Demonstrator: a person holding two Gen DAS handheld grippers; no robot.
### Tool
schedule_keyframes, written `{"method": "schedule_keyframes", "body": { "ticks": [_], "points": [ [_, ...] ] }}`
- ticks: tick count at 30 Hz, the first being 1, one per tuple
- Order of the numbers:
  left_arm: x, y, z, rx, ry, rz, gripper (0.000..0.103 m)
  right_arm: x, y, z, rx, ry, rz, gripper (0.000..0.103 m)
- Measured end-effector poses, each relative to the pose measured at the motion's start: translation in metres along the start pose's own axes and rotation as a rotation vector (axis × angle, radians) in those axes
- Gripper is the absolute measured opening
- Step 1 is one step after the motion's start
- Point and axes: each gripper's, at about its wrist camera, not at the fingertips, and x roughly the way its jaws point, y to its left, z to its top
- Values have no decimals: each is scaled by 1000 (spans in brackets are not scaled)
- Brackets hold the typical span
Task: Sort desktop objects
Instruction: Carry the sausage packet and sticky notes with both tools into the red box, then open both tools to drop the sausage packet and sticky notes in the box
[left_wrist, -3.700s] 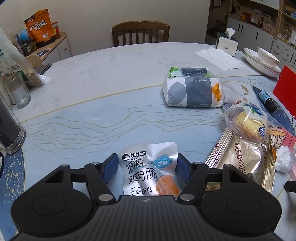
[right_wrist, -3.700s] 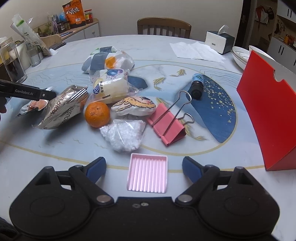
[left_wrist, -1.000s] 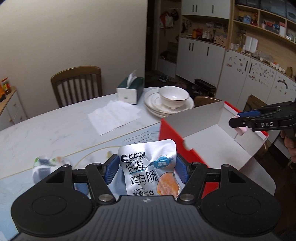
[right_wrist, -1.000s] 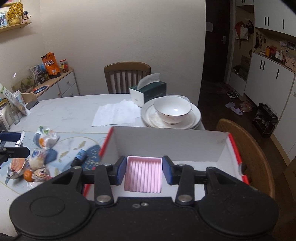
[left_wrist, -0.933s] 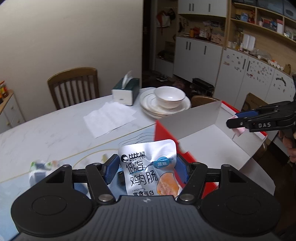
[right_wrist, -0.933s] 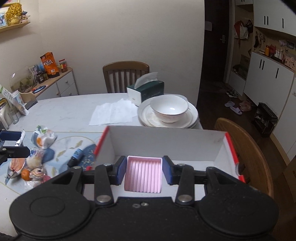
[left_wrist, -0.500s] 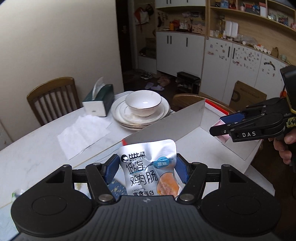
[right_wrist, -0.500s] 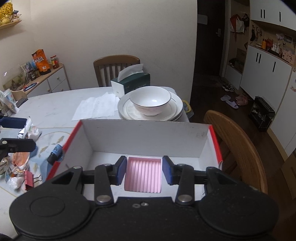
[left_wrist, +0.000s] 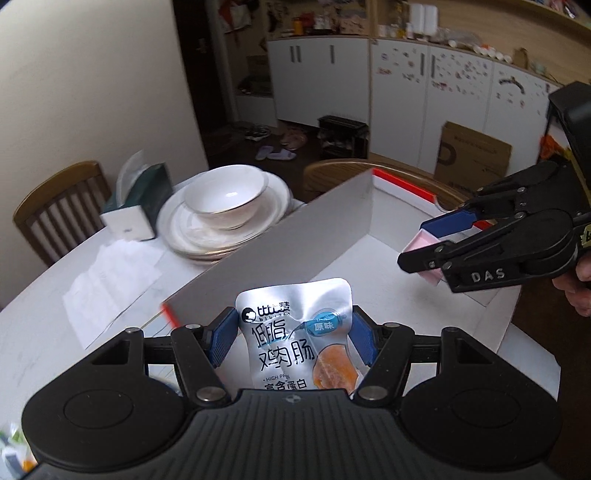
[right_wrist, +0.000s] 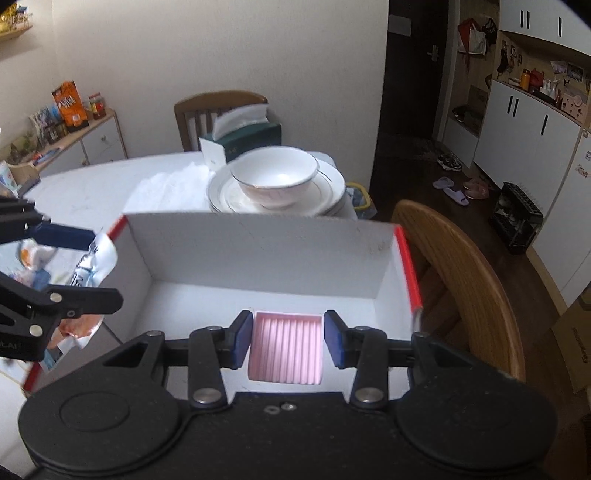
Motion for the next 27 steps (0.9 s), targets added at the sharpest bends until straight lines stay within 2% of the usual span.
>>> {"method": "schedule_keyframes", "body": {
  "ticks": [6, 14, 20, 27],
  "points": [
    [25, -19, 7, 64, 33, -26, 64, 9, -2, -11, -46, 42, 10, 40],
    [61, -29, -6, 100, 179, -61, 64, 22, 1, -24, -104, 101, 23, 40],
    [75, -25, -15, 83, 278, -97, 64, 30, -1, -29, -110, 141, 17, 40],
    [76, -27, -18, 92, 306, -107, 65, 34, -1, -32, -111, 160, 20, 40]
  ]
}}
